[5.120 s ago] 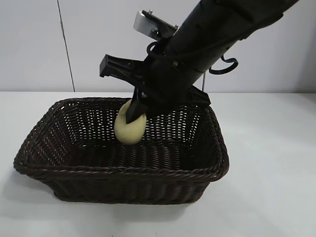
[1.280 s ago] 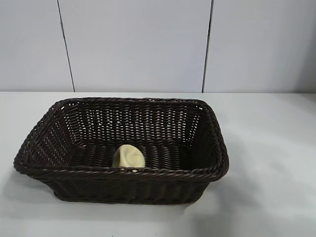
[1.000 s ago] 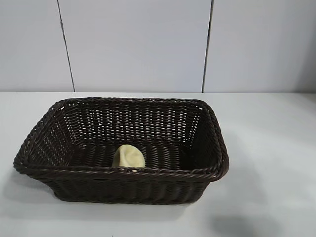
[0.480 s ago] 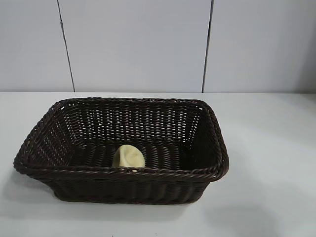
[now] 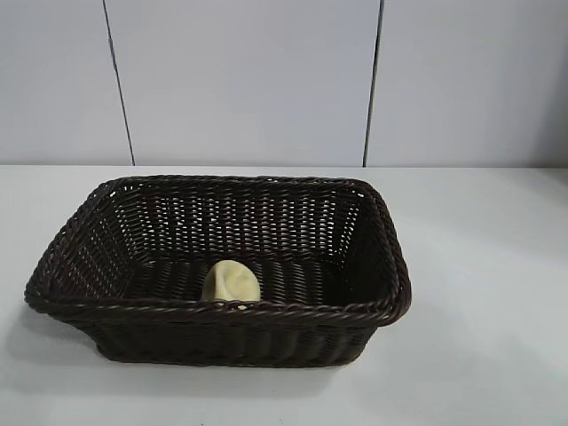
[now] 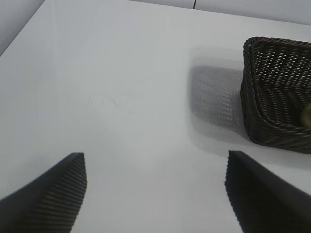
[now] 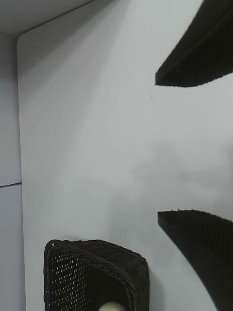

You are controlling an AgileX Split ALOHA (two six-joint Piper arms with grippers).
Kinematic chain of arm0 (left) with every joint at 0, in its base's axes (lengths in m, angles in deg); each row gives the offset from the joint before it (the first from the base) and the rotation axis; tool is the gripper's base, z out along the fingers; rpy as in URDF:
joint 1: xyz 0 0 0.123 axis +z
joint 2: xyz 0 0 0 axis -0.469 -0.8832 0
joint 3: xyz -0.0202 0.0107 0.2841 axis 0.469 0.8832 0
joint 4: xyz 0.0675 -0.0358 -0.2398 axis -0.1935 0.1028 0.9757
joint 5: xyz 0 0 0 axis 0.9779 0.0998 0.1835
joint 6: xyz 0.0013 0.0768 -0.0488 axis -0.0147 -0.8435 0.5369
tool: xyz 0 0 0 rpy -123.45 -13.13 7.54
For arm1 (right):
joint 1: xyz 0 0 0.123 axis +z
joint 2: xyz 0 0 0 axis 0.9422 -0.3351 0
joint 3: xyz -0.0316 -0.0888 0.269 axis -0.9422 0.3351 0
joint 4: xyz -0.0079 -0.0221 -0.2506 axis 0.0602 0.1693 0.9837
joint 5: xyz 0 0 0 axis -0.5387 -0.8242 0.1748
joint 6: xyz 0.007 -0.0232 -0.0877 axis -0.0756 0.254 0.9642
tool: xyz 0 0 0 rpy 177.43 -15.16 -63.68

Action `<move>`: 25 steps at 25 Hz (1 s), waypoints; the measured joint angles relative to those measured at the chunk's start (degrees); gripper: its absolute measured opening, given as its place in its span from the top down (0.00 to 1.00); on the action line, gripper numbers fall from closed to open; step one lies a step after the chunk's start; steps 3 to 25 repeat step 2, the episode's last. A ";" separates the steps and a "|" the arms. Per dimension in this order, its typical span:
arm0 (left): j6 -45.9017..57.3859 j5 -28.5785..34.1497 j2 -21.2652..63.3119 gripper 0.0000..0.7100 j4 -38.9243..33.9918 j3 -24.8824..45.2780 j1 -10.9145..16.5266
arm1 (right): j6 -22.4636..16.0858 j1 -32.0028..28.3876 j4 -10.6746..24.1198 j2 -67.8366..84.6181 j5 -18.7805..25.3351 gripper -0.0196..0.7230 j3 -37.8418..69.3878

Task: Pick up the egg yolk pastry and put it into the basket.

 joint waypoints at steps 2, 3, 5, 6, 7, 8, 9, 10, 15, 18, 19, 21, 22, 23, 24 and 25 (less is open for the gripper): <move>0.00 0.00 0.00 0.20 0.00 0.00 0.00 | 0.00 0.00 -0.19 0.00 0.00 0.28 0.00; 0.00 0.00 0.00 0.20 0.00 0.00 0.00 | 0.00 0.00 -0.19 0.00 0.00 0.28 0.00; 0.00 0.00 0.00 0.20 0.00 0.00 0.00 | 0.00 0.00 -0.19 0.00 0.00 0.28 0.00; 0.00 0.00 0.00 0.20 0.00 0.00 0.00 | 0.00 0.00 -0.19 0.00 0.00 0.28 0.00; 0.00 0.00 0.00 0.20 0.00 0.00 0.00 | 0.00 0.00 -0.19 0.00 0.00 0.28 0.00; 0.00 0.00 0.00 0.20 0.00 0.00 0.00 | 0.00 0.00 -0.19 0.00 0.00 0.28 0.00; 0.00 0.00 0.00 0.20 0.00 0.00 0.00 | 0.00 0.00 -0.19 0.00 0.00 0.28 0.00; 0.00 0.00 0.00 0.20 0.00 0.00 0.00 | 0.00 0.00 -0.19 0.00 0.00 0.28 0.00; 0.00 0.00 0.00 0.20 0.00 0.00 0.00 | 0.00 0.00 -0.19 0.00 0.00 0.28 0.00; 0.00 0.00 0.00 0.20 0.00 0.00 0.00 | 0.00 0.00 -0.19 0.00 0.00 0.28 0.00; 0.00 0.00 0.00 0.20 0.00 0.00 0.00 | 0.00 0.00 -0.19 0.00 0.00 0.28 0.00; 0.00 0.00 0.00 0.20 0.00 0.00 0.00 | 0.00 0.00 -0.19 0.00 0.00 0.28 0.00; 0.00 0.00 0.00 0.20 0.00 0.00 0.00 | 0.00 0.00 -0.19 0.00 0.00 0.28 0.00; 0.00 0.00 0.00 0.20 0.00 0.00 0.00 | 0.00 0.00 -0.19 0.00 0.00 0.28 0.00; 0.00 0.00 0.00 0.20 0.00 0.00 0.00 | 0.00 0.00 -0.19 0.00 0.00 0.28 0.00; 0.00 0.00 0.00 0.20 0.00 0.00 0.00 | 0.00 0.00 -0.19 0.00 0.00 0.28 0.00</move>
